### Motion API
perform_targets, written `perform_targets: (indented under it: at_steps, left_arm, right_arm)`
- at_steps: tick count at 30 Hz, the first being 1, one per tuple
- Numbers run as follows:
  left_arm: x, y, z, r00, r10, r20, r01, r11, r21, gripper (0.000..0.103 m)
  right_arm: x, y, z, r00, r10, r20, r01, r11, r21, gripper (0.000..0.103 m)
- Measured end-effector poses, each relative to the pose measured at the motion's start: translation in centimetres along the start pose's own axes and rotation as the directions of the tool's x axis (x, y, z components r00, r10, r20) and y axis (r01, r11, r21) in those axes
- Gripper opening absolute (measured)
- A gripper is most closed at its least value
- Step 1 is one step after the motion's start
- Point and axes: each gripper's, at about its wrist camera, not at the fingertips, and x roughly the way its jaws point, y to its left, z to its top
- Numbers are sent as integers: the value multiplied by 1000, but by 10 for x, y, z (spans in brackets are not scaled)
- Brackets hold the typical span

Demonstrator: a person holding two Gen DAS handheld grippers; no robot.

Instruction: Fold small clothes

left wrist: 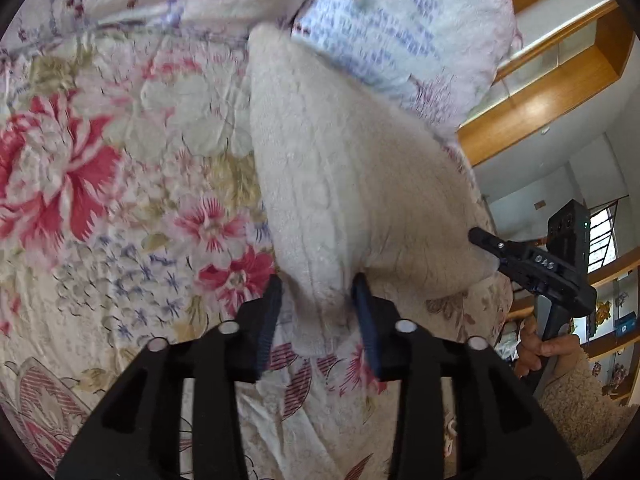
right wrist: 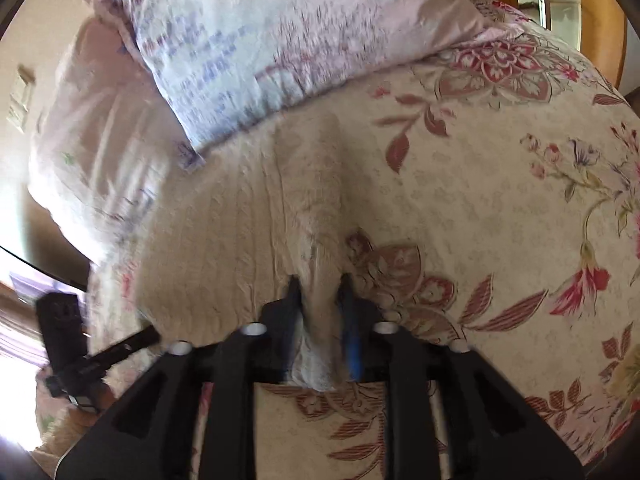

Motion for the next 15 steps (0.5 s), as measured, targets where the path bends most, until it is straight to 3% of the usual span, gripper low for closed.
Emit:
perform_targets:
  at_steps: [1,2,5,7,11,12,13,15]
  left_arm:
    - [-5,0,3,999,-17,27,17,1000,-7,53]
    - [-10,2,6,998,-28,54,29,999,-17,62]
    - [-10,10,24,994,-22,103,29,997,-66,66]
    - [-2,14,34,996,16,93,-8,996,-89,66]
    - [11,18,50,997,32,66,-23,991,-129,66]
    - [12,19,51,998,30,62,-21,991,-135,66]
    - [14,19,53,998,27,60,-18,990,-138,66]
    - [17,18,58,998,24,55,-16,990,-140,66]
  right_arm:
    - [-6,-2,4,1000,17,22,-17,1000,13,62]
    - [-11,-3,10,998,36,50,-37,999,30,66]
    - [-10,-8,34,995,72,74,-79,992,98,67]
    - [3,-10,53,995,77,60,-84,988,127,67]
    - [42,-10,74,998,50,-32,-44,987,155,66]
    - [48,-9,75,998,47,-47,-39,987,156,57]
    - [53,-8,76,997,53,-59,-43,987,154,31]
    - [61,-2,79,995,83,-57,-74,988,136,11]
